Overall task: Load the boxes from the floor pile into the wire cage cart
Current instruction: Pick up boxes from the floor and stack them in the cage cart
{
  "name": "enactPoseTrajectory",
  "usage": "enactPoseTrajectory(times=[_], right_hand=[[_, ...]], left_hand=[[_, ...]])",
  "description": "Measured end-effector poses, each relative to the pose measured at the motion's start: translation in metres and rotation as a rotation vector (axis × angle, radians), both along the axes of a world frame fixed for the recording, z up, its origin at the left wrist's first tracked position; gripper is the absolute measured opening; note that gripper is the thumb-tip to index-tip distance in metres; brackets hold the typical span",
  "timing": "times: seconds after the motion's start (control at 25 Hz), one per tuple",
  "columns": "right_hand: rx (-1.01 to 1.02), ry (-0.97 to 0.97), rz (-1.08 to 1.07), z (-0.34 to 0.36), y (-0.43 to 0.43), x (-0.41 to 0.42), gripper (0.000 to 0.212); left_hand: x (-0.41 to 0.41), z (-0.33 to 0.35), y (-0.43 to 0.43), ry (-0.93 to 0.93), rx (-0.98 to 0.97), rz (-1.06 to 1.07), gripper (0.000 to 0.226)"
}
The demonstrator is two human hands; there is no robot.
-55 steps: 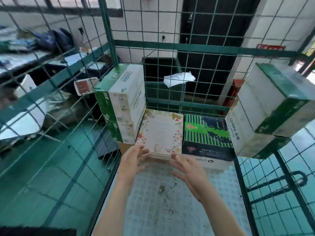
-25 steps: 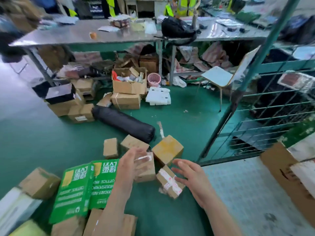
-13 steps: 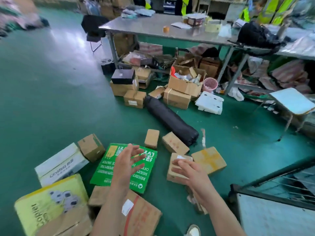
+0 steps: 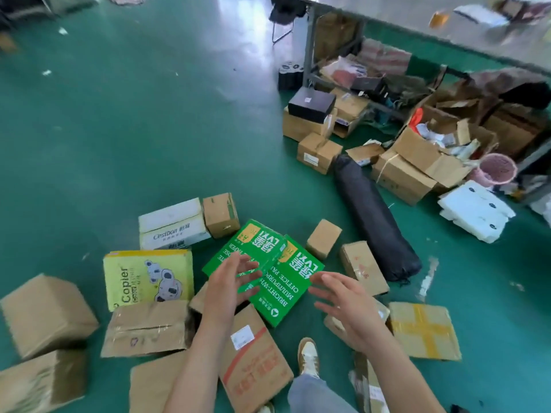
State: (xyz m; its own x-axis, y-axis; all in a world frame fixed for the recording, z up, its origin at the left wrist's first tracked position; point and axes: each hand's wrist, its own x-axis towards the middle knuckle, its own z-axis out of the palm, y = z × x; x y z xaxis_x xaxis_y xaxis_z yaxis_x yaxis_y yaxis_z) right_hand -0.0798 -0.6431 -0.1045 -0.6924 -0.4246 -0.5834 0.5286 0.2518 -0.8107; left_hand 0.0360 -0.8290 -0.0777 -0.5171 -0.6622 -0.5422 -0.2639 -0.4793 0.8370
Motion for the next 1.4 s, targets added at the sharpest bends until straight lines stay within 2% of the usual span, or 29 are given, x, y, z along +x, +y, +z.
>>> enactPoseTrajectory(times=[0.16,0.36,0.6,0.76,0.96,1.16,1.4], right_hand=[[-0.005,-0.002,0.102,-0.016,-0.027,-0.061,0.022],[-0.021,-0.029,0.198,-0.026,-0.062,-0.088,0.022],[-0.034,-0.055,0.287,-0.026,-0.09,-0.058,0.022],[-0.03,-0.099,0.237,-0.042,-0.078,-0.027,0.023],[0.038,-0.226,0.205,-0.081,-0.068,-0.03,0.024],[0.1,-0.291,0.23,-0.143,-0.111,-0.097,0.024],[0.283,-0.308,0.284,-0.285,-0.175,-0.193,0.02]], left_hand=[[-0.034,-0.004,-0.011,-0.029,0.01,0.117,0.038],[-0.026,-0.005,-0.023,-0.069,-0.029,0.214,0.036],[0.006,-0.001,-0.046,-0.079,-0.053,0.262,0.04],[0.03,-0.017,-0.043,-0.063,-0.032,0.262,0.038],[0.025,-0.059,-0.03,-0.144,0.065,0.267,0.036],[-0.045,-0.119,-0.062,-0.193,0.154,0.326,0.038],[-0.148,-0.263,-0.1,-0.261,0.423,0.433,0.042]])
